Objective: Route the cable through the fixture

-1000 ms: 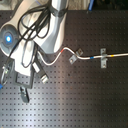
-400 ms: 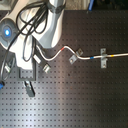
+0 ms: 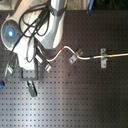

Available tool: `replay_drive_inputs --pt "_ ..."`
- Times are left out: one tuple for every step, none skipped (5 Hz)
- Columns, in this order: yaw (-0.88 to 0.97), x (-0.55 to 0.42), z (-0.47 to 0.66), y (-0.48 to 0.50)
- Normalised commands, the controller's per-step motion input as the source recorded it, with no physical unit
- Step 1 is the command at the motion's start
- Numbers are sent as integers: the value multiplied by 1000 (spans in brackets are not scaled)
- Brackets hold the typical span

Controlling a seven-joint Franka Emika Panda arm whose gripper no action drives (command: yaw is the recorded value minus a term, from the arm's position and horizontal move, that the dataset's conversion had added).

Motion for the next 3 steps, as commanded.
replay_drive_inputs --pt "43 -212 345 269" --pt "69 -248 317 263" --pt "123 -227 212 189"
